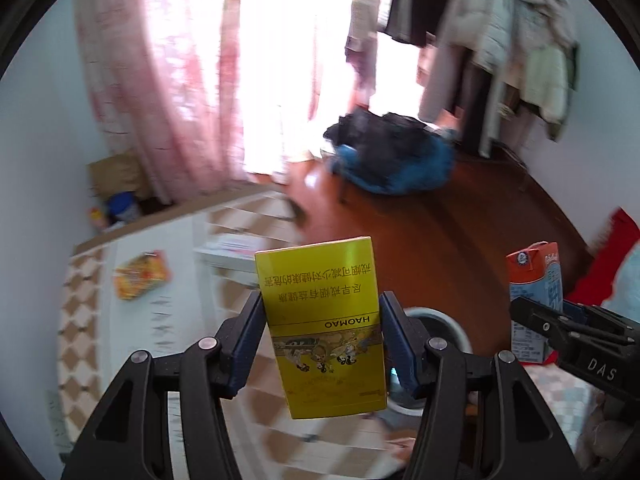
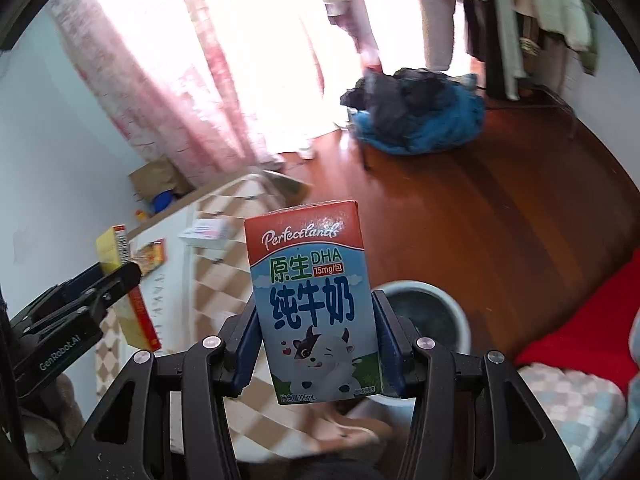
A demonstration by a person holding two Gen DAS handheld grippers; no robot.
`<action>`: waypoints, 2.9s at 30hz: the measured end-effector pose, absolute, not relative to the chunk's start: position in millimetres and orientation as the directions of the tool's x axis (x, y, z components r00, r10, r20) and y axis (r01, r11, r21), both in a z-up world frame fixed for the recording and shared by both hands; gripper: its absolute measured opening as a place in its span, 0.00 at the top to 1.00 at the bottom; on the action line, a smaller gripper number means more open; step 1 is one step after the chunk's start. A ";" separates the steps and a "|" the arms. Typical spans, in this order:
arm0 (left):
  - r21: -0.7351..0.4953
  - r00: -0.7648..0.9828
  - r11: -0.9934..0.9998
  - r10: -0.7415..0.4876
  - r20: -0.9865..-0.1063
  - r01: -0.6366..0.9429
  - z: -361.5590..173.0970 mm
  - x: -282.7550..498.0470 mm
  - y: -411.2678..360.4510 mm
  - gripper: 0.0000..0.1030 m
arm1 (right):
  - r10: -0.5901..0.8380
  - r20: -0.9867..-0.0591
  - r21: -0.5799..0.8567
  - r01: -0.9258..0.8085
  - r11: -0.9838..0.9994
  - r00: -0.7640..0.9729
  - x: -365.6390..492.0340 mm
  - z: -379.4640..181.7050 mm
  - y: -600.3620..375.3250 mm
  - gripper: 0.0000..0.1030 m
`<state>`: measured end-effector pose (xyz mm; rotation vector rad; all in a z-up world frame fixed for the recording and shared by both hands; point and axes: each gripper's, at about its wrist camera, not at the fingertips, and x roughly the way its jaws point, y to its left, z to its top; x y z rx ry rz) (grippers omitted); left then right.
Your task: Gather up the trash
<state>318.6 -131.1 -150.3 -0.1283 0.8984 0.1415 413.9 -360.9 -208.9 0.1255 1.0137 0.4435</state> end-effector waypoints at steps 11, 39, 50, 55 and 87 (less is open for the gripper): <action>-0.113 0.372 0.994 -0.100 -0.923 -0.011 -272.2 394.7 -239.3 0.48 | 0.329 -0.900 0.313 -0.100 0.944 0.287 452.5 -339.3 -467.2 0.48; 0.042 0.173 0.993 0.061 -0.983 -0.113 -362.8 409.0 -244.6 0.10 | 0.190 -0.981 0.188 -0.030 0.982 0.051 477.0 -471.7 -467.7 0.00; 0.026 0.227 0.992 0.053 -0.973 -0.121 -320.4 374.9 -250.7 0.10 | 0.206 -0.968 0.200 -0.057 0.978 0.143 444.4 -408.7 -470.6 0.00; 0.006 0.281 0.992 0.042 -0.959 -0.127 -287.7 359.7 -247.8 0.10 | 0.212 -0.952 0.205 -0.056 0.977 0.221 424.5 -362.8 -473.2 0.00; 0.083 0.281 0.808 0.296 -0.913 -0.584 -252.0 208.0 32.1 0.00 | 0.469 -0.867 0.366 -0.420 0.830 0.171 368.1 -287.5 -200.0 0.22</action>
